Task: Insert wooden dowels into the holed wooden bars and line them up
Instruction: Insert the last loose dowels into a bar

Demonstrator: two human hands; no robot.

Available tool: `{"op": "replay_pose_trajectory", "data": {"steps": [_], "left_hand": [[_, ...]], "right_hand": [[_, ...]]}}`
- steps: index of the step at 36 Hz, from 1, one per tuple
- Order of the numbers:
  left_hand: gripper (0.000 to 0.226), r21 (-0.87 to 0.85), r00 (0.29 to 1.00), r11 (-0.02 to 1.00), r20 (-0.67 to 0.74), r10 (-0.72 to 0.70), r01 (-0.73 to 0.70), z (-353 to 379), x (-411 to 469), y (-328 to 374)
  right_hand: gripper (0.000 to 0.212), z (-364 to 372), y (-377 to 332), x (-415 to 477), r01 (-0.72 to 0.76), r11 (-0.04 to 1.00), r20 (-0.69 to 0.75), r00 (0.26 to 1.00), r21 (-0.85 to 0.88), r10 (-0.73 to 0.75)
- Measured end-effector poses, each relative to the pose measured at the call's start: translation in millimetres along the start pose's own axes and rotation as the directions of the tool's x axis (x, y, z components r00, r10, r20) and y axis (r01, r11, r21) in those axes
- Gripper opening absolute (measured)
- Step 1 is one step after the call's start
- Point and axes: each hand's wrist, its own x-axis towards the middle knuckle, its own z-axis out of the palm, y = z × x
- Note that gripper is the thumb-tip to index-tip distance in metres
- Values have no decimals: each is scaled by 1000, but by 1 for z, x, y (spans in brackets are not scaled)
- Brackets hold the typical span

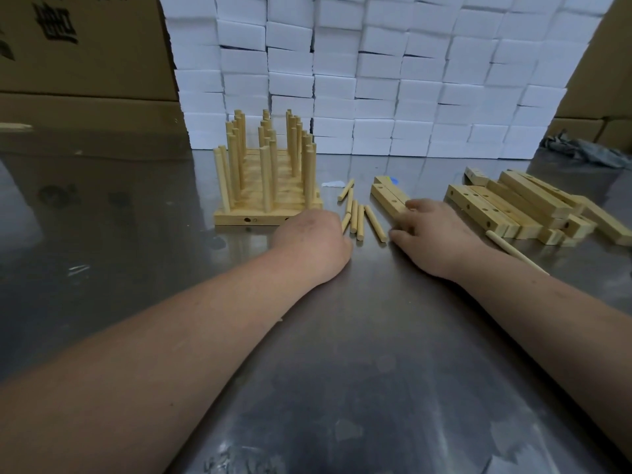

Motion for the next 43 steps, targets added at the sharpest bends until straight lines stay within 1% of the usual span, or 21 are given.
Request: {"op": "replay_pose_trajectory", "data": {"steps": [2,5,8,9,12,13,15,19,20,22,23,25,28,29,31,32,33,35,38,40,43], "left_hand": [[28,7,1000,1000,-2,-5,5,0,0,0],[26,-14,999,999,-22,-35,35,1,1,0],[26,-54,995,998,-87,-47,43,0,2,-1],[25,-69,992,997,-122,-42,34,0,2,-2],[24,-124,973,992,-229,-35,6,-1,-1,-3],[23,-147,966,989,-254,-43,5,-3,-2,-2],[21,-179,957,984,-287,-45,-7,-6,-3,0],[19,-301,963,953,-261,-60,-22,-15,-5,5],[18,-322,970,946,-238,-51,-30,-16,-5,7],[16,-372,984,928,-173,-38,-29,-21,-7,9],[15,-411,989,912,-140,-46,-16,-23,-9,10],[13,-493,993,870,-90,-76,22,-29,-12,9],[9,-574,991,818,-87,-100,32,-34,-18,5],[9,-589,988,808,-113,-103,17,-34,-21,3],[13,-635,976,771,-186,-110,-34,-30,-27,-4],[16,-665,971,744,-213,-110,-62,-28,-31,-8],[17,-686,967,723,-229,-109,-81,-25,-34,-12],[18,-666,967,739,-240,-88,-98,-20,-38,-20],[26,-629,962,767,-268,-58,-129,-18,-38,-28],[27,-620,954,772,-293,-67,-137,-18,-38,-29],[25,-598,949,790,-307,-74,-132,-18,-40,-29]], "right_hand": [[29,-1,-1,0,12,1000,7,1000,29,-12],[18,-4,0,-2,-32,999,-70,997,40,35],[13,-5,-1,-2,-106,994,-147,983,39,111],[12,-6,-1,-3,-123,991,-158,979,52,130],[34,-6,-3,-3,-180,983,-98,978,47,183],[37,-7,-3,-3,-201,979,-68,977,27,202],[33,-9,-4,-3,-232,973,-23,973,-18,231],[17,-13,-5,-3,-260,965,0,965,-27,260],[17,-14,-5,-2,-277,961,-7,961,9,277],[16,-16,-4,-3,-314,932,-50,944,179,327],[14,-18,-4,-3,-321,896,-68,932,307,357],[13,-24,-5,-4,-324,762,-52,905,561,423],[15,-34,-7,-3,-369,471,105,862,801,496],[14,-36,-10,-5,-377,363,173,858,852,484],[25,-35,-13,-12,-332,136,255,881,934,398],[25,-34,-14,-17,-303,50,270,901,952,339],[25,-32,-14,-20,-292,-2,281,918,956,281],[25,-29,-16,-24,-306,-54,311,936,951,168],[31,-32,-19,-27,-360,-115,366,930,926,30],[30,-33,-23,-29,-372,-106,372,928,922,-27],[21,-32,-30,-33,-339,-73,338,941,938,-27]]}}
